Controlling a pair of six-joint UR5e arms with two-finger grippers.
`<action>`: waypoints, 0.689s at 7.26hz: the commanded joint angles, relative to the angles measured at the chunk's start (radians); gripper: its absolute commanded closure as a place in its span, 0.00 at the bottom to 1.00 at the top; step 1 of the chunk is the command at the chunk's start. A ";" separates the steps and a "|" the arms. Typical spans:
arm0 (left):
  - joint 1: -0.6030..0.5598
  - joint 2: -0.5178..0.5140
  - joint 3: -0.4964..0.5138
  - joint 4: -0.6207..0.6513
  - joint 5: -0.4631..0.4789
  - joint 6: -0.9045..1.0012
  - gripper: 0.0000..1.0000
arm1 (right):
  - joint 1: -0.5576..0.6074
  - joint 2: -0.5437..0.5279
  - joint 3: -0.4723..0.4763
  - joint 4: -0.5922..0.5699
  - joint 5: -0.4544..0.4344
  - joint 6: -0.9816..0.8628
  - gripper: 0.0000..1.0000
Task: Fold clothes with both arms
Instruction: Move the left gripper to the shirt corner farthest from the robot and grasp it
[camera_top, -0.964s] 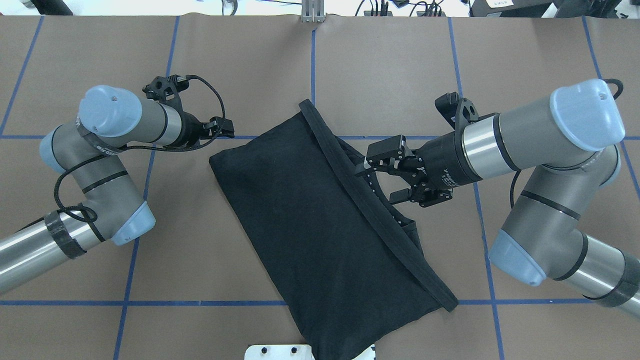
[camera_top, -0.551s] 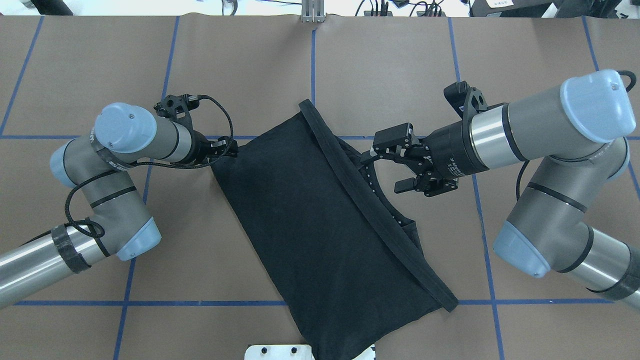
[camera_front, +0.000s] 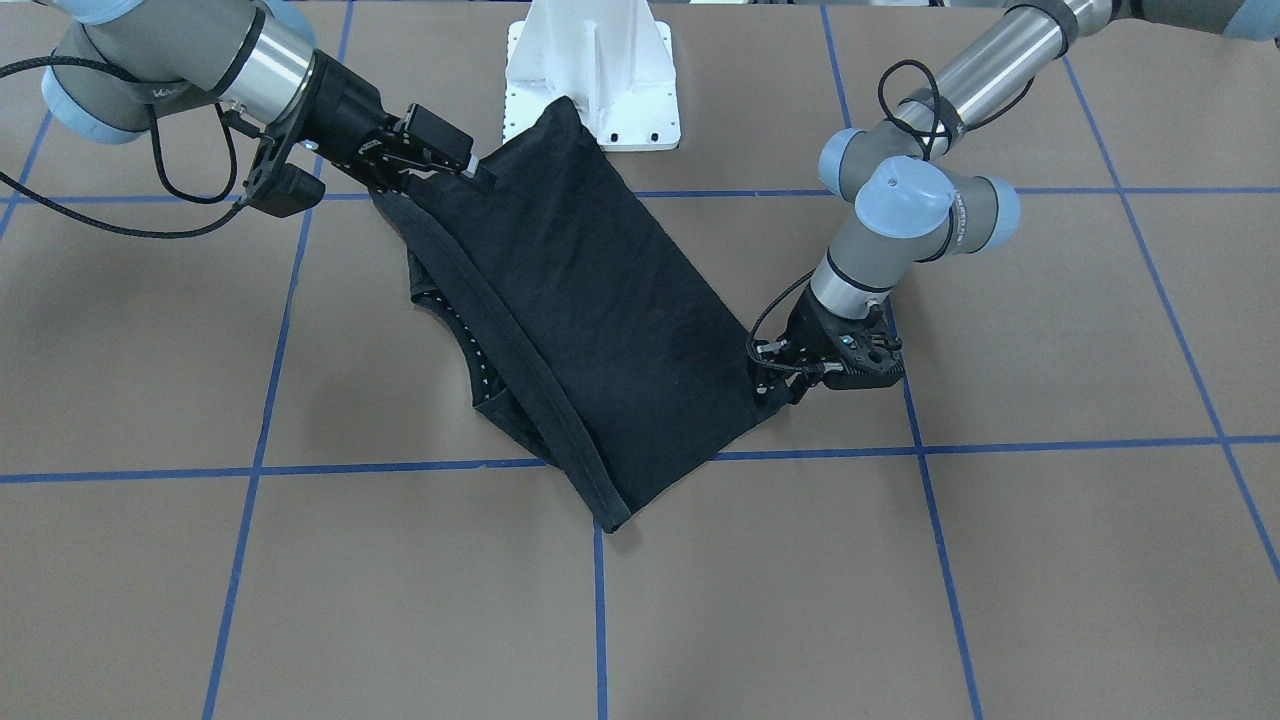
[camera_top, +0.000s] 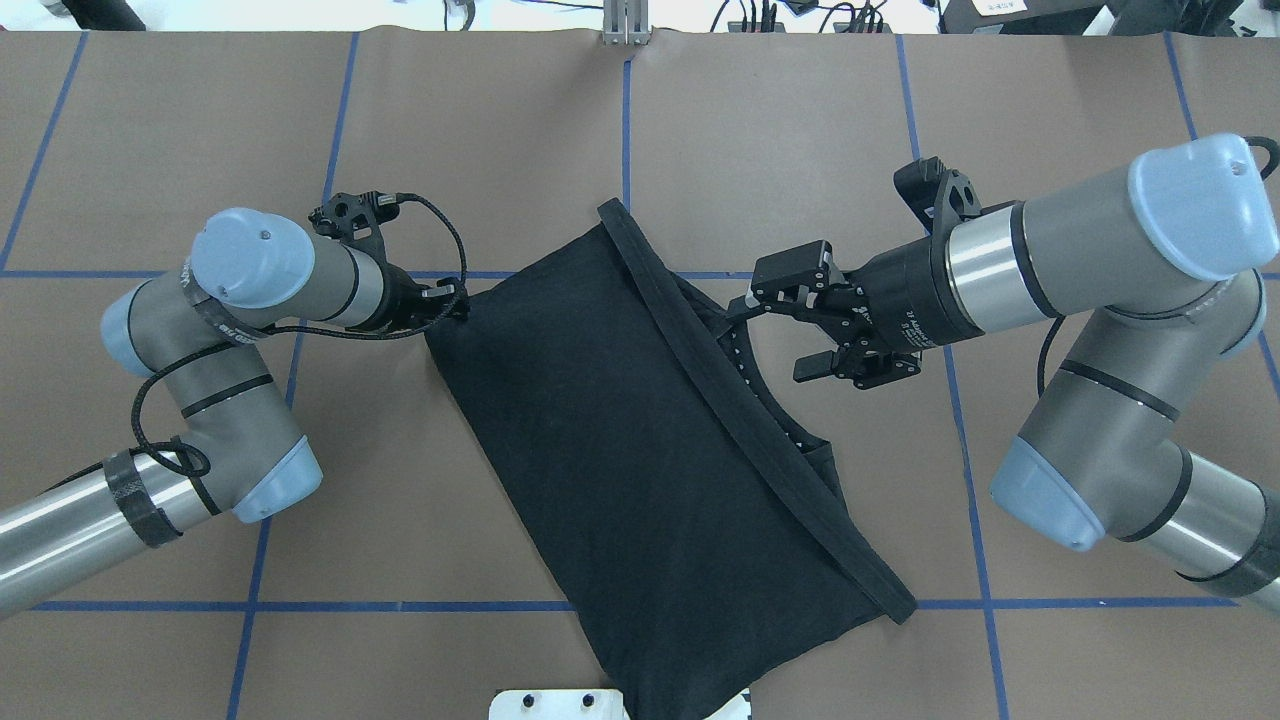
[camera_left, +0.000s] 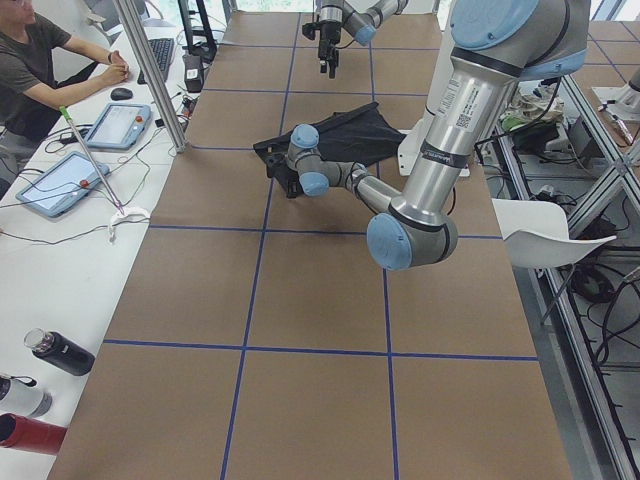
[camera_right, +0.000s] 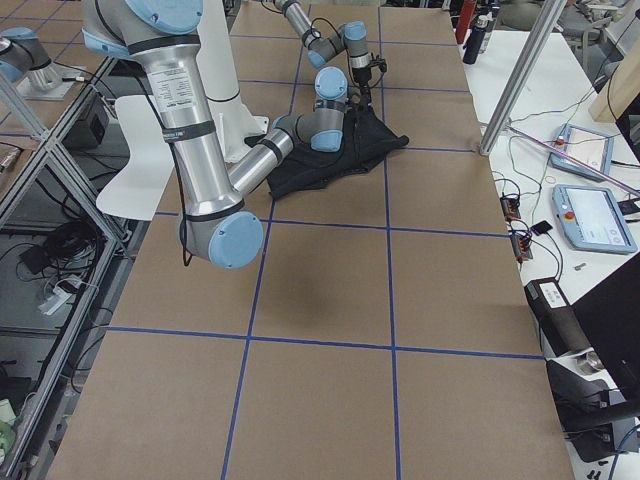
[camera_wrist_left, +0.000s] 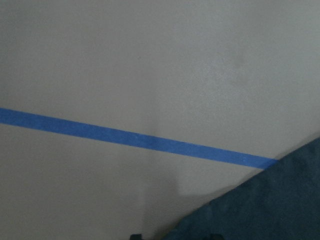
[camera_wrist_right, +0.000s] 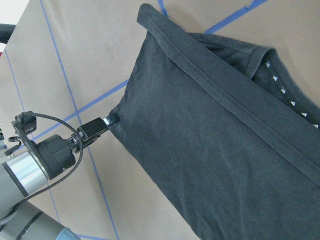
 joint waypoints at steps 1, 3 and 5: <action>0.009 0.002 -0.003 0.002 0.002 0.001 1.00 | 0.005 -0.005 0.000 0.001 0.002 0.000 0.00; 0.009 0.001 -0.024 0.004 -0.002 -0.006 1.00 | 0.007 -0.012 0.000 0.001 0.005 0.000 0.00; 0.000 -0.010 -0.017 0.002 -0.002 0.004 1.00 | 0.028 -0.023 0.002 0.001 0.013 -0.002 0.00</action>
